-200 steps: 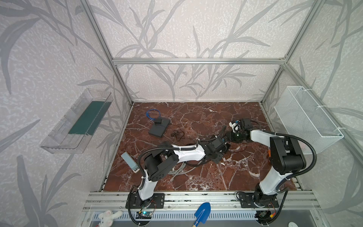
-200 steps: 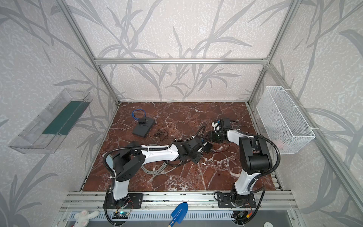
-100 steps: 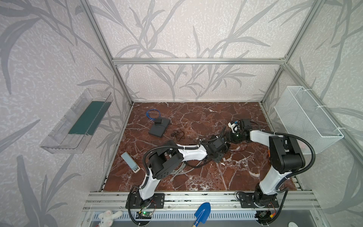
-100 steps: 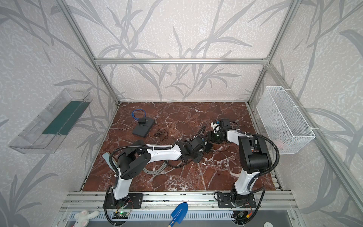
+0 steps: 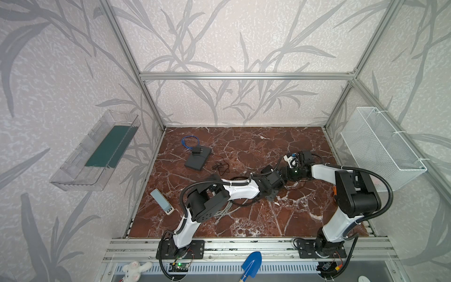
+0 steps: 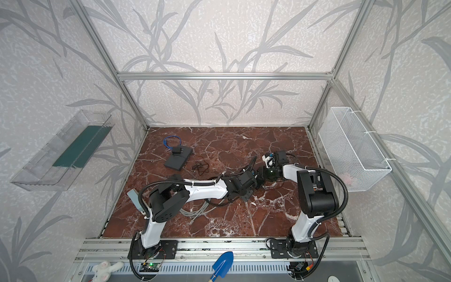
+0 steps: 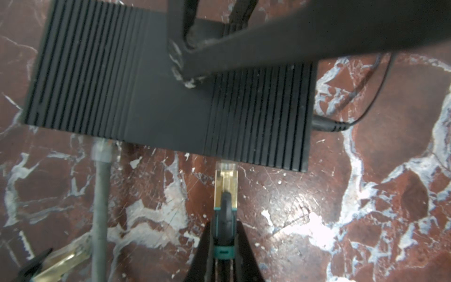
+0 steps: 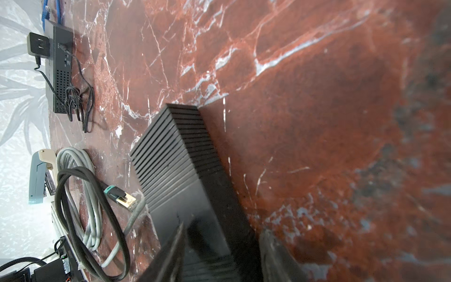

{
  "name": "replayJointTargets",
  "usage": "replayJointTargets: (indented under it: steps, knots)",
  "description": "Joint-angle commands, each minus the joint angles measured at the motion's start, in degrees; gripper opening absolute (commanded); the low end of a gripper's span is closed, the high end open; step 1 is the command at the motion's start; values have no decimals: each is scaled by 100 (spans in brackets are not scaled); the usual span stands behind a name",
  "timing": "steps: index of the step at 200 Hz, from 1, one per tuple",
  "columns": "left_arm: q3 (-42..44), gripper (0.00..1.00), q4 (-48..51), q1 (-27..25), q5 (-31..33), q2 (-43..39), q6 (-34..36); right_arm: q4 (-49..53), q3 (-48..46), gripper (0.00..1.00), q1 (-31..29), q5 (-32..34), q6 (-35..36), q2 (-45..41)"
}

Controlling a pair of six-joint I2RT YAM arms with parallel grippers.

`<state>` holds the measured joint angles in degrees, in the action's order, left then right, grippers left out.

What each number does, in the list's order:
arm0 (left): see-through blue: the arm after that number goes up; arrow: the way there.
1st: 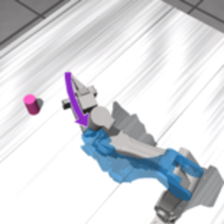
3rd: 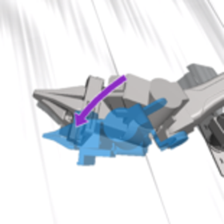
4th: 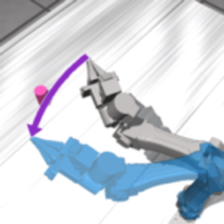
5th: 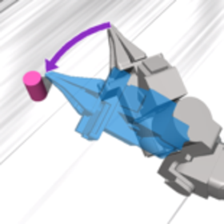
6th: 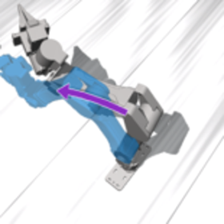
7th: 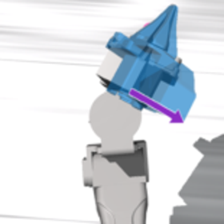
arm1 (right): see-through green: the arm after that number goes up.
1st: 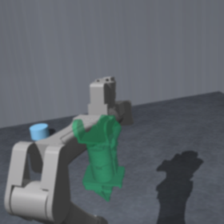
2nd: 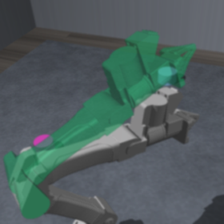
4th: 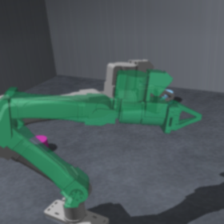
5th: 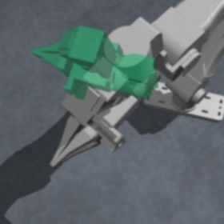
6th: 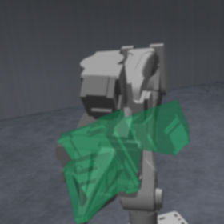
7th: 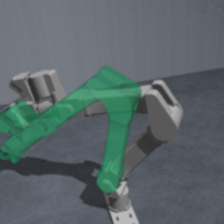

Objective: Insert the plug into the switch port
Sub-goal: 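Align the plug with the box port using left gripper while right steadies box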

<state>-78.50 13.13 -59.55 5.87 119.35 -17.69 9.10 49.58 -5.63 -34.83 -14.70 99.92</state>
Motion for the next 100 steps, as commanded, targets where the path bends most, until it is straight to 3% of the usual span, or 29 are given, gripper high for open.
replayJointTargets:
  steps: [1,32,100]
  knots:
    - [-88,5,137,93,54,362,91,595,-195,49,-131,-403,-33,-97]
    - [-181,5,366,93,-325,335,439,680,-72,49,-132,-369,41,-17]
    - [-286,5,615,105,-446,503,436,312,-374,47,-193,-611,-424,-104]
